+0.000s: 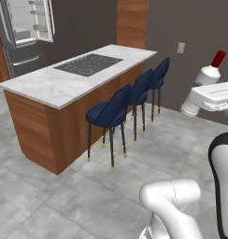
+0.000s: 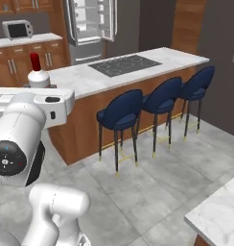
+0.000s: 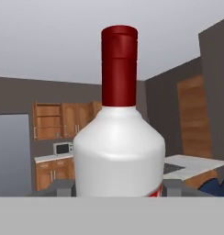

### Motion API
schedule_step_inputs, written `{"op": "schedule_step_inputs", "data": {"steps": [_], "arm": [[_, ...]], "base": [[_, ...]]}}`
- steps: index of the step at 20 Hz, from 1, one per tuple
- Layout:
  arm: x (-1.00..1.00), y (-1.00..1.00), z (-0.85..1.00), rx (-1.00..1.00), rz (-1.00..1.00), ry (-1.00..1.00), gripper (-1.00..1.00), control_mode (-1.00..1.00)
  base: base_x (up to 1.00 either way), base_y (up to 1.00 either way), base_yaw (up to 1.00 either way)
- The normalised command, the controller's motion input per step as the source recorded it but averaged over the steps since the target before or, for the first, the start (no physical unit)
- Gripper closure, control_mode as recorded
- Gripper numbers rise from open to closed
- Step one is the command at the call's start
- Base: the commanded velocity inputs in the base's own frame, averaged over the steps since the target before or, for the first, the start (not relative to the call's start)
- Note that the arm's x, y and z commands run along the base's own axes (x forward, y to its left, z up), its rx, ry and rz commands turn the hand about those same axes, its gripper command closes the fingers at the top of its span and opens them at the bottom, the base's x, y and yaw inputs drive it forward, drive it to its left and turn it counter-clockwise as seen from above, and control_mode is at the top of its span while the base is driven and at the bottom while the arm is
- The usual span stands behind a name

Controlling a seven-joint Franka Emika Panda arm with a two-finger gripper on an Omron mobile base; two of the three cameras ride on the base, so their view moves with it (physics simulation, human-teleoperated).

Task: There is a bowl on the dining counter. Grab a lemon wedge from the fridge and place it in the bowl. Then get the liquor bottle and glass cup from the cabinet and place them next to the bowl.

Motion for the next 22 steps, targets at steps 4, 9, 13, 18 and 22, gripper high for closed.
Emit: {"op": "schedule_step_inputs", "data": {"steps": [4, 9, 13, 18, 22], "arm": [[0.0, 0.0, 0.0, 0.0, 0.0, 0.0, 1.0, 1.0], [0.0, 0.0, 0.0, 0.0, 0.0, 0.0, 1.0, 1.0], [0.0, 0.0, 0.0, 0.0, 0.0, 0.0, 1.0, 1.0], [0.0, 0.0, 0.0, 0.0, 0.0, 0.0, 1.0, 1.0], [0.0, 0.0, 0.0, 0.0, 0.0, 0.0, 1.0, 1.0]], "base": [[-0.67, -1.0, 0.0], [-0.59, -1.0, 0.0], [-0.59, -1.0, 0.0], [-0.62, -1.0, 0.0], [-0.68, -1.0, 0.0]]}}
